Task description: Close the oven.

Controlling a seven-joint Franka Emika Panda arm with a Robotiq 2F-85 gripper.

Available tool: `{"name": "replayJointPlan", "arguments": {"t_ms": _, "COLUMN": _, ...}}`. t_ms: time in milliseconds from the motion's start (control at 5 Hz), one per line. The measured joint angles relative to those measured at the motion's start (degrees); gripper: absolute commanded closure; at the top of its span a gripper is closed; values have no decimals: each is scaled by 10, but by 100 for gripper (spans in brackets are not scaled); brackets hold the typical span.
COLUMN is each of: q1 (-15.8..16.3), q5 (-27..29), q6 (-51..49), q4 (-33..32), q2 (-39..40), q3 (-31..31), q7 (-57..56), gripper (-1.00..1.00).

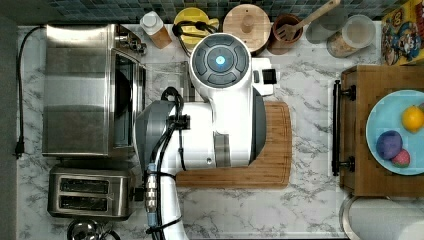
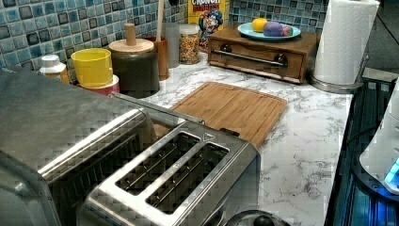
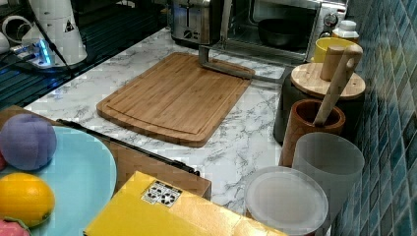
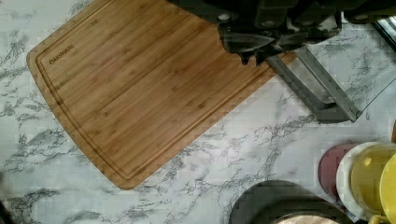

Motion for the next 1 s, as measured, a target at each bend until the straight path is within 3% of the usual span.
{"name": "replayJointPlan", "arguments": {"t_ms": 400, "q1": -2, "q5": 21, "q6": 39, "q4": -12, "q2": 0, "q3": 1, "q7": -19, "gripper": 100}}
{"name": "replayJointPlan", "arguments": {"t_ms": 600, "q1": -4, "q5": 77, "q6": 88, "q4": -49, "q2": -6, "q3": -2, "q7": -91, "gripper": 100}}
{"name": "replayJointPlan", "arguments": {"t_ms": 800, "q1": -5, "q5": 115, "q6": 92, "q4": -96, "q2": -19, "q3": -8, "q7": -195, "gripper": 100}}
{"name": "replayJointPlan", "arguments": {"t_ms": 1000, "q1": -6, "q5": 189, "q6": 77, "q4": -132, "q2": -19, "q3": -25, "q7": -310, "gripper": 100}}
